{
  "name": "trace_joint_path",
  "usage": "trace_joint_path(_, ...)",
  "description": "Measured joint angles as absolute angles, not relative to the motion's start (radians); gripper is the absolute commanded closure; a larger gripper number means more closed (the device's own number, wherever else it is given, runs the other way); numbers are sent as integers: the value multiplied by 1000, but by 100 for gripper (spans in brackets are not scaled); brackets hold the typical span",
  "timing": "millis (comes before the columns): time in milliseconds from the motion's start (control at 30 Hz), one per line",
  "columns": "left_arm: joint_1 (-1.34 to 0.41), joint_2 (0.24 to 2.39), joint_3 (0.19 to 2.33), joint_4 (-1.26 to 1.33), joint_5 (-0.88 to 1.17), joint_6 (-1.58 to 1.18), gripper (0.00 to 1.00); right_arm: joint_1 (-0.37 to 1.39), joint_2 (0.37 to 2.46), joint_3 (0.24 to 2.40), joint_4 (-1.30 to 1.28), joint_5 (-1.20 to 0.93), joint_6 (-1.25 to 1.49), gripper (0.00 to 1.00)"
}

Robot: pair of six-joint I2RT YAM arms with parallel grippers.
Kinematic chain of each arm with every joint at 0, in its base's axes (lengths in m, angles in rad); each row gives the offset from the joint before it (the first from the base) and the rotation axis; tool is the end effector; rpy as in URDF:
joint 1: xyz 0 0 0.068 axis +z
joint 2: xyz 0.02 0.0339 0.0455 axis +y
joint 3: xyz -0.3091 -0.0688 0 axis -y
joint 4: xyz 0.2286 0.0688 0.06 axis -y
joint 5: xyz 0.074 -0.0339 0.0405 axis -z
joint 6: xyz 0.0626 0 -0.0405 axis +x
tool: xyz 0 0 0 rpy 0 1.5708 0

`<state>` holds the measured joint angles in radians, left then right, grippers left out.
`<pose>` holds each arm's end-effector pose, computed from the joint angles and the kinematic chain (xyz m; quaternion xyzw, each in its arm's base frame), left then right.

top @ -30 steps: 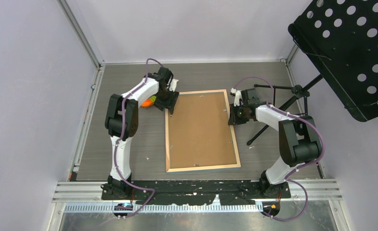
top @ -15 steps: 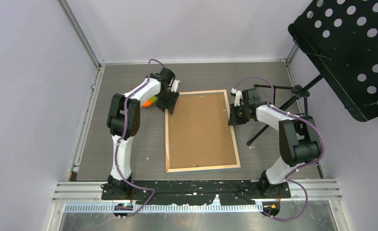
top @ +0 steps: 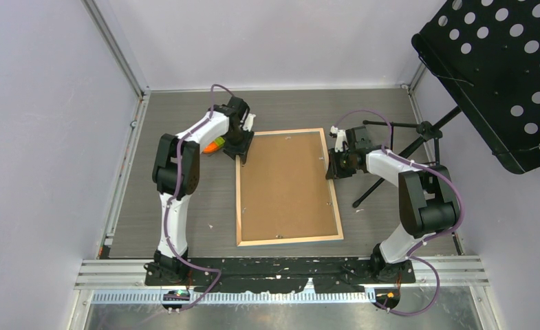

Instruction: Put the photo into the frame

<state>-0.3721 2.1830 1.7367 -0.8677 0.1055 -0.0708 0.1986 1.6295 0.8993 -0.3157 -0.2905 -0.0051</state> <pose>0.4302 -0.1750 0.1901 0.1553 0.9782 -0.0791 0.1133 0.3059 0.0798 0.1983 -0.1345 0.9468 0.1639 0.2420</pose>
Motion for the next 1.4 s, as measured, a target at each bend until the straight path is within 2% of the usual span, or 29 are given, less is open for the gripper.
trace_joint_path(133, -372, 2173, 1721, -855, 108, -71, 73, 199, 1629, 899, -316, -290, -5, 94)
trace_joint_path(267, -372, 2154, 1691, -830, 110, -70, 52, 199, 1629, 899, -319, -291, -5, 94)
trace_joint_path(400, -372, 2139, 1663, -820, 113, -49, 47, 199, 1629, 899, -322, -294, -5, 94)
trace_joint_path(567, -372, 2134, 1654, -824, 117, -38, 47, 199, 1629, 899, -322, -294, -5, 94)
trace_joint_path(967, -373, 2132, 1654, -834, 116, -23, 66, 196, 1629, 899, -322, -299, -5, 94)
trace_joint_path(1200, -373, 2131, 1654, -836, 112, -22, 69, 196, 1629, 899, -322, -299, -5, 94)
trace_joint_path(1300, -373, 2131, 1654, -836, 112, -22, 61, 195, 1629, 899, -322, -300, -5, 94)
trace_joint_path(1400, -373, 2131, 1655, -836, 112, -16, 43, 195, 1629, 899, -322, -300, -5, 94)
